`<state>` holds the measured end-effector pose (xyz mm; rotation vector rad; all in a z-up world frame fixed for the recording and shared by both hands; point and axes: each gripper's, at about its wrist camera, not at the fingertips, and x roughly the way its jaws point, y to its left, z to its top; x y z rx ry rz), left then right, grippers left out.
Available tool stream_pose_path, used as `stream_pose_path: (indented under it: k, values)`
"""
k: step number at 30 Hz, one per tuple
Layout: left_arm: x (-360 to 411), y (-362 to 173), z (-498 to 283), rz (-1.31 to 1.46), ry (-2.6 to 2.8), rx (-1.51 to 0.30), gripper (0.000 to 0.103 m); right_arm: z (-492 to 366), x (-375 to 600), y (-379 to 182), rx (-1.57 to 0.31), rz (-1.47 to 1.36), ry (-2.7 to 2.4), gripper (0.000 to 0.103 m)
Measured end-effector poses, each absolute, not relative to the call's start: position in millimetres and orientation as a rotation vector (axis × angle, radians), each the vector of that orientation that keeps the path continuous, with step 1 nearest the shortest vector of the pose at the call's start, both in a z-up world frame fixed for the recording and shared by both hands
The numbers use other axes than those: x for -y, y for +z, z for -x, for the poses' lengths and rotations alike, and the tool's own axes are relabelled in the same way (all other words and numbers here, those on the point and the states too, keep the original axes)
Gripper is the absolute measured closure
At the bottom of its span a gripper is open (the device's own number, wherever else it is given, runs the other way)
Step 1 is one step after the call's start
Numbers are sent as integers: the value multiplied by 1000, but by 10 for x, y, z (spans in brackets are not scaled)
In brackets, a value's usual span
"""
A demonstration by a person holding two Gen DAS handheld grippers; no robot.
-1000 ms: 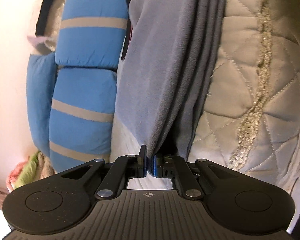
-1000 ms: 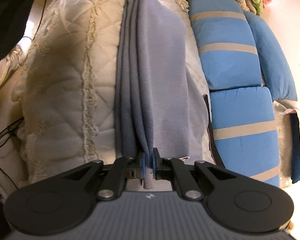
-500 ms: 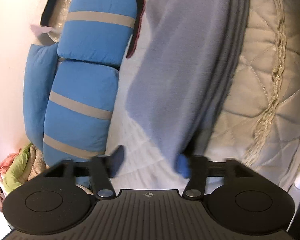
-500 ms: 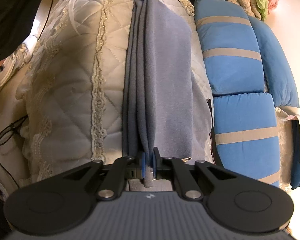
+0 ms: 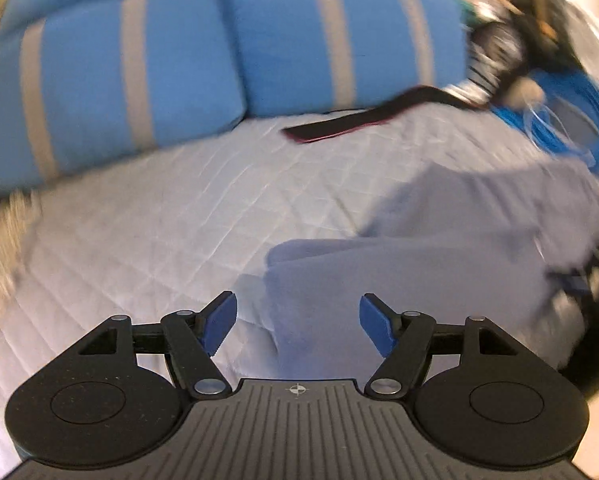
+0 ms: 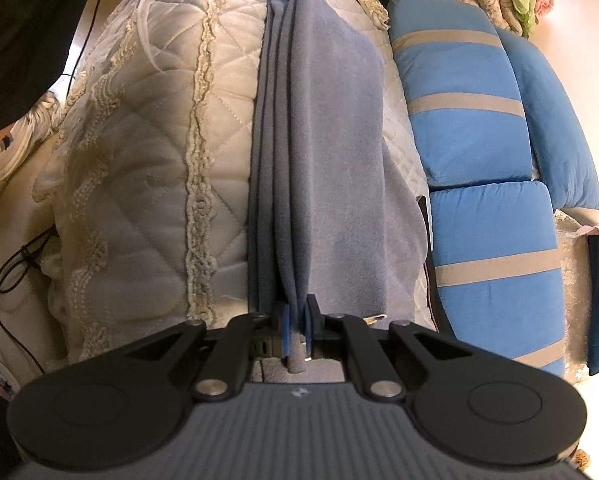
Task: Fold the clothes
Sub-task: 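Lower the held sweatpants onto the bed and open the right gripper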
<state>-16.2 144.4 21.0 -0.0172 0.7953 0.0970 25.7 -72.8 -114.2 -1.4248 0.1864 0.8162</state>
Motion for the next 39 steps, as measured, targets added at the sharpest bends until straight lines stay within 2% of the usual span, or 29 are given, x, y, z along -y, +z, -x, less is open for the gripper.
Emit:
stream_pose_path:
  k: [7,10,11,12,14,16,17,19,21,25,27,28,29,31,39]
  values:
    - [-2067,-199,-166,451,74,-785,37,-261,729,-1125,-202,1399,823,77]
    - [-2198,-303,-184,528,86,-796,37,-362,797,-843,-332,1232,959,70]
    - [-2224,-321,-173,542,86,-794,36,-467,851,-668,-420,1096,1034,55]
    - [-2230,-331,-165,549,87,-792,36,-583,910,-495,-506,949,1102,32]
    - [-2233,-345,-166,551,92,-794,36,-792,1043,-239,-559,717,1161,3]
    - [-2224,-358,-184,551,101,-798,36,-999,1133,-84,-585,565,1154,2]
    - [-2218,-362,-199,549,106,-801,36,-1104,1131,-89,-596,556,1109,3]
    - [-2210,-350,-215,543,110,-800,36,-1304,1111,-127,-625,549,1027,15]
    - [-2203,-334,-212,536,113,-795,36,-1487,1064,-223,-684,545,990,33]
    - [-2184,-334,-174,525,107,-786,36,-1809,994,-418,-835,468,1016,45]
    - [-2190,-354,-165,532,97,-789,36,-1907,1002,-493,-892,415,1030,68]
    - [-2198,-361,-163,538,95,-790,36,-1939,1011,-518,-923,380,1040,76]
    - [-2210,-367,-160,548,93,-791,36,-1955,1017,-528,-943,352,1047,93]
    - [-2234,-372,-152,561,92,-789,36,-1952,1020,-521,-950,322,1052,97]
    - [-2241,-368,-148,575,88,-784,36,-1973,930,-386,-834,393,994,98]
